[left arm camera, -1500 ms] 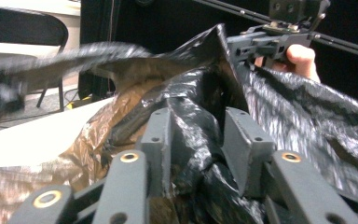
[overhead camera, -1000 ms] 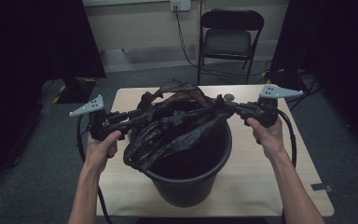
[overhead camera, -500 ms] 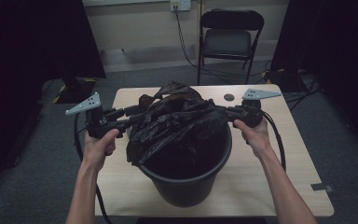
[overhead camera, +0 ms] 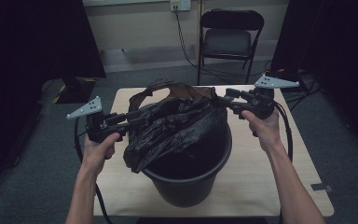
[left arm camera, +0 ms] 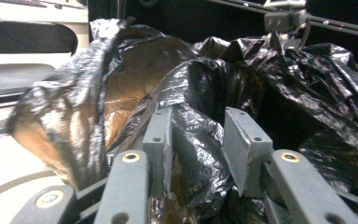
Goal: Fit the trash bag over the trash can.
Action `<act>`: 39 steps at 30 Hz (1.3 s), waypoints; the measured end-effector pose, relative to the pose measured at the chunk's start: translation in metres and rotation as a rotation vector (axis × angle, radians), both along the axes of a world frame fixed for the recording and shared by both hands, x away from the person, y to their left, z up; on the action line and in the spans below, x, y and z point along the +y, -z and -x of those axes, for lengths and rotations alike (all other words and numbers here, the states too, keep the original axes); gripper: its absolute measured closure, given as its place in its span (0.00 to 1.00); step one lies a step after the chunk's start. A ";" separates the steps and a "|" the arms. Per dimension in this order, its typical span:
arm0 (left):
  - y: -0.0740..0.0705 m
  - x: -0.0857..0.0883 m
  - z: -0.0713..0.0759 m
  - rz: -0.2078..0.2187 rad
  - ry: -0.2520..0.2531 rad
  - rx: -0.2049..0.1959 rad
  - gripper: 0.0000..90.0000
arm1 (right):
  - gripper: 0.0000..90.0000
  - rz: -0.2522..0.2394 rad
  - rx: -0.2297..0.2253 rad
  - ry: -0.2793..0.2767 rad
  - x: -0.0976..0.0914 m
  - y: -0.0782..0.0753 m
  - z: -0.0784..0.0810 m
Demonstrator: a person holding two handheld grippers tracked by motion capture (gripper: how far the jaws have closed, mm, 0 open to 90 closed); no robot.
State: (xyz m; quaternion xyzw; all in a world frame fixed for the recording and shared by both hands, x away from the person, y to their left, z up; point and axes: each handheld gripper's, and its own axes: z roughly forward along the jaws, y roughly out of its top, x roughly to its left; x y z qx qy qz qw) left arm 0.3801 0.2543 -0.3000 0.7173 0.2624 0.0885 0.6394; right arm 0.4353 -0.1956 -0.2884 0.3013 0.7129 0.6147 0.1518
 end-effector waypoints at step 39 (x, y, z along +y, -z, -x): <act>-0.002 0.003 0.011 0.020 -0.009 -0.007 0.55 | 0.75 0.008 -0.005 -0.120 -0.001 0.009 0.023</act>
